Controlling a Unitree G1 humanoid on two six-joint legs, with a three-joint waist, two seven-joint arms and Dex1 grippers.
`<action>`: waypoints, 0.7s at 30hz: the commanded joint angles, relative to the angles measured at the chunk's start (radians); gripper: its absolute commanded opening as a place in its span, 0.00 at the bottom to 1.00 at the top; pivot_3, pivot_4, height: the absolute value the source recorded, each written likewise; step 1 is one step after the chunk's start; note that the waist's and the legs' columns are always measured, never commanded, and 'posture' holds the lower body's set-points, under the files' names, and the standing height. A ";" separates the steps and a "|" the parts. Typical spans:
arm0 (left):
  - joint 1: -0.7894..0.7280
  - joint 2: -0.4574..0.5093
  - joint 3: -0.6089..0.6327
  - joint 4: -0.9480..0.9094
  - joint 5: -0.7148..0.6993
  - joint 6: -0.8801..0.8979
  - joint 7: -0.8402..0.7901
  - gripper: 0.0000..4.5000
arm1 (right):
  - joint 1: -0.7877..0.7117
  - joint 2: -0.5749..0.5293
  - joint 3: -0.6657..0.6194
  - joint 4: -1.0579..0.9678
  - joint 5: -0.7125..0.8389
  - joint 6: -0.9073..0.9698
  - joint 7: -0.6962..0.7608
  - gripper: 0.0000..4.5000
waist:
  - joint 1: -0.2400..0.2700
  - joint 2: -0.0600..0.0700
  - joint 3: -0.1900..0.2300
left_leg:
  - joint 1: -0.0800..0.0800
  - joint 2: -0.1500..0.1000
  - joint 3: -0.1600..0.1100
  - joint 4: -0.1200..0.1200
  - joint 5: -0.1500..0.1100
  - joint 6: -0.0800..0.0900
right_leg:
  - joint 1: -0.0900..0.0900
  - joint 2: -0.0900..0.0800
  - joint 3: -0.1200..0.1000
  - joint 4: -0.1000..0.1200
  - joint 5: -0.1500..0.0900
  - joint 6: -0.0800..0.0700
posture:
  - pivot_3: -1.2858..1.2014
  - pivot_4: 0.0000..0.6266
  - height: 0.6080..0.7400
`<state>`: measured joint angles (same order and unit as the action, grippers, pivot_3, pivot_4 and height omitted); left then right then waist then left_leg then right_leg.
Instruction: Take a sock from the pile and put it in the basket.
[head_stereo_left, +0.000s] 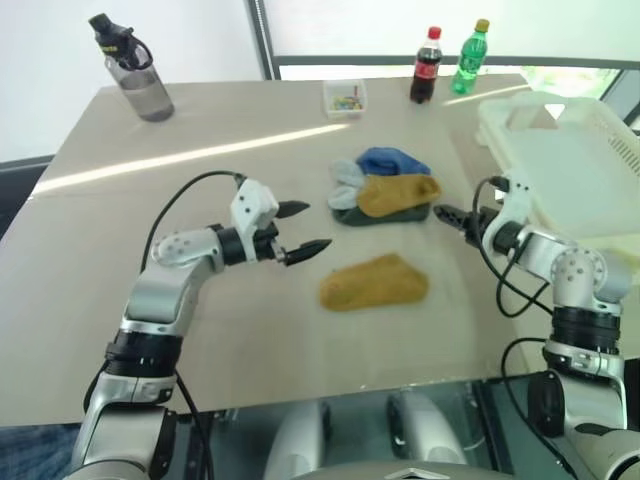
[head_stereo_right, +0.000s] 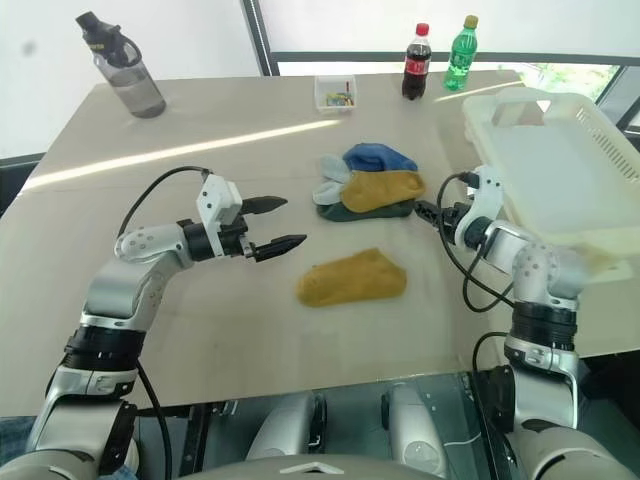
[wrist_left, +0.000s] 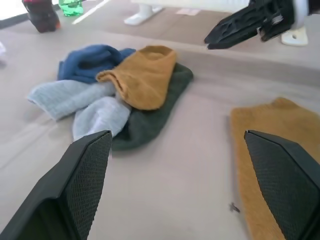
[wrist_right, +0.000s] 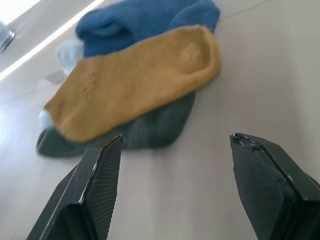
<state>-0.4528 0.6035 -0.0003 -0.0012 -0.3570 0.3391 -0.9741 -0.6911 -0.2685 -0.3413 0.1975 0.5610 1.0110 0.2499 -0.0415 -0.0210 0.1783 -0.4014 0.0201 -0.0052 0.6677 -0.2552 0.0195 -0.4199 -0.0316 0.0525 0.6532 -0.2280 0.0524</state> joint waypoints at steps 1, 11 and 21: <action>-0.012 0.005 0.021 -0.067 -0.022 0.018 0.014 1.00 | -0.104 0.003 -0.026 0.186 -0.034 -0.155 -0.002 0.79 | -0.001 0.000 0.000 | 0.000 0.000 0.000 0.000 0.000 0.000 | 0.000 0.000 0.000 0.000 0.000 0.000 | 0.52 0.24 1.00; -0.011 0.015 0.061 -0.126 -0.063 0.128 0.077 1.00 | -0.234 -0.002 -0.042 0.536 -0.074 -0.345 0.000 0.79 | -0.001 0.000 0.000 | -0.001 0.000 0.000 -0.001 0.000 0.000 | -0.001 -0.002 0.000 0.000 0.000 0.000 | 0.52 0.24 1.00; -0.020 0.009 0.079 -0.158 -0.119 0.228 0.119 1.00 | -0.245 0.009 -0.024 0.573 -0.065 -0.359 0.075 0.62 | -0.004 0.000 0.000 | 0.000 0.000 0.000 -0.001 0.000 0.000 | -0.001 -0.001 0.000 0.003 0.000 0.000 | 0.52 0.24 1.00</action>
<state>-0.4557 0.6063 0.0518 -0.1102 -0.4592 0.5646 -0.8619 -0.9269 -0.2619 -0.3690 0.7851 0.4890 0.6492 0.3035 -0.0451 -0.0207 0.1785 -0.4012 0.0201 -0.0051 0.6667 -0.2551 0.0194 -0.4213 -0.0324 0.0528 0.6559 -0.2278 0.0521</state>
